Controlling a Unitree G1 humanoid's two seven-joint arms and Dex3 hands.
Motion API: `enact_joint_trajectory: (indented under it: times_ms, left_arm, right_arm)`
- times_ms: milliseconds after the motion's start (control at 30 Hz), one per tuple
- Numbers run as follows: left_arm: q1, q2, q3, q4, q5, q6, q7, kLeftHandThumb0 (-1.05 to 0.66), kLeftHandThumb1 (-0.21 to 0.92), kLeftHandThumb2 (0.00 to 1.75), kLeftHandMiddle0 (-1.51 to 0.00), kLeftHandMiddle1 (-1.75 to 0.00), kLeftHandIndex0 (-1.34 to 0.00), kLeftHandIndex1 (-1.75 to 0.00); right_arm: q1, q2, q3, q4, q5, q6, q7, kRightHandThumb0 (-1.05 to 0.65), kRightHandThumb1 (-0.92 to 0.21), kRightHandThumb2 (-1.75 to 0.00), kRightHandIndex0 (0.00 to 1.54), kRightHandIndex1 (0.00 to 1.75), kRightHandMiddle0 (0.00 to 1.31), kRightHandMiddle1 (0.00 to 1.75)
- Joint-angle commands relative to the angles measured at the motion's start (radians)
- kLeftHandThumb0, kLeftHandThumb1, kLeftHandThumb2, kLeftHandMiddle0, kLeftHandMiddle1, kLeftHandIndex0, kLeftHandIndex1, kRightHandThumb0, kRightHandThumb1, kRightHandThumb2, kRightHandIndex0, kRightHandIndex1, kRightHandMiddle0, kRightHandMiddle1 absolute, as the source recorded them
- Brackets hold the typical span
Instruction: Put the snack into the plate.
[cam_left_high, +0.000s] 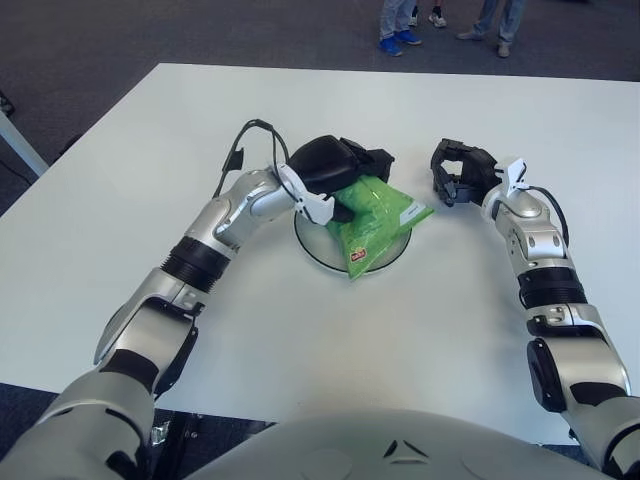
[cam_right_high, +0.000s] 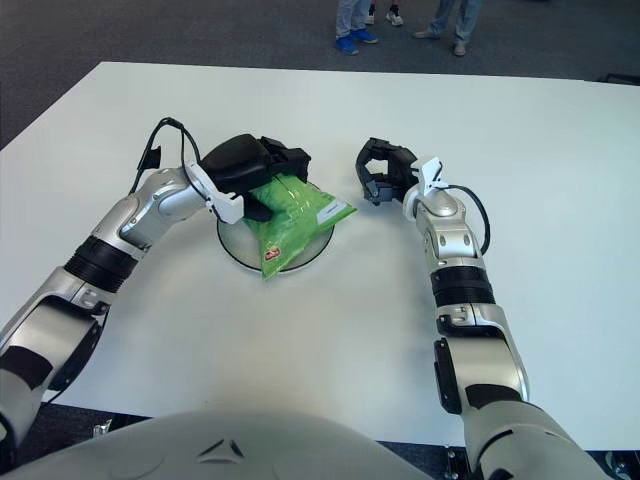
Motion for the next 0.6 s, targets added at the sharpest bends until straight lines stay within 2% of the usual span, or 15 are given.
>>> enact_joint_trajectory:
  times_ms: [0, 33, 67, 133, 233, 400, 500, 567]
  left_arm:
    - [0.027, 0.018, -0.029, 0.038, -0.032, 0.003, -0.084, -0.39, 0.7, 0.82, -0.97, -1.75, -0.33, -1.75]
    - [0.026, 0.019, -0.029, 0.038, -0.045, 0.002, -0.096, -0.37, 0.78, 0.71, -0.76, -1.73, -0.28, -1.75]
    - [0.024, 0.022, -0.03, 0.04, -0.07, -0.002, -0.121, -0.37, 0.81, 0.67, -0.68, -1.73, -0.26, -1.75]
    - [0.02, 0.027, -0.031, 0.041, -0.11, -0.009, -0.161, -0.54, 0.82, 0.62, -0.49, -1.58, -0.11, -1.46]
    - [0.015, 0.031, -0.032, 0.045, -0.168, -0.021, -0.214, -0.64, 0.85, 0.59, -0.31, -1.39, -0.03, -1.21]
    - [0.014, 0.027, -0.027, 0.062, -0.271, -0.046, -0.288, -0.73, 0.9, 0.54, -0.2, -1.14, 0.0, -0.97]
    - [0.012, 0.024, -0.021, 0.072, -0.325, -0.057, -0.329, -0.79, 0.91, 0.61, -0.15, -0.9, 0.0, -0.79]
    - [0.011, 0.021, -0.018, 0.079, -0.351, -0.065, -0.349, -0.81, 0.92, 0.65, -0.14, -0.82, 0.0, -0.72]
  right_arm:
    - [0.067, 0.012, 0.033, 0.049, -0.032, 0.081, 0.004, -0.44, -0.46, -1.14, 1.26, 1.75, 0.5, 1.75]
    - [0.068, 0.012, 0.032, 0.046, -0.032, 0.085, 0.002, -0.44, -0.46, -1.14, 1.26, 1.75, 0.5, 1.75]
    - [0.068, 0.014, 0.031, 0.045, -0.032, 0.089, -0.001, -0.44, -0.46, -1.14, 1.25, 1.75, 0.51, 1.75]
    - [0.069, 0.016, 0.029, 0.041, -0.031, 0.095, -0.007, -0.44, -0.44, -1.16, 1.25, 1.75, 0.51, 1.75]
    - [0.071, 0.018, 0.027, 0.032, -0.029, 0.106, -0.015, -0.44, -0.44, -1.17, 1.24, 1.75, 0.52, 1.75]
    - [0.074, 0.019, 0.027, 0.019, -0.025, 0.108, -0.014, -0.45, -0.43, -1.17, 1.24, 1.75, 0.52, 1.75]
    - [0.078, 0.016, 0.032, 0.014, -0.025, 0.095, -0.004, -0.45, -0.43, -1.18, 1.24, 1.75, 0.53, 1.75]
    - [0.08, 0.014, 0.034, 0.012, -0.026, 0.092, 0.0, -0.45, -0.43, -1.18, 1.25, 1.75, 0.53, 1.75]
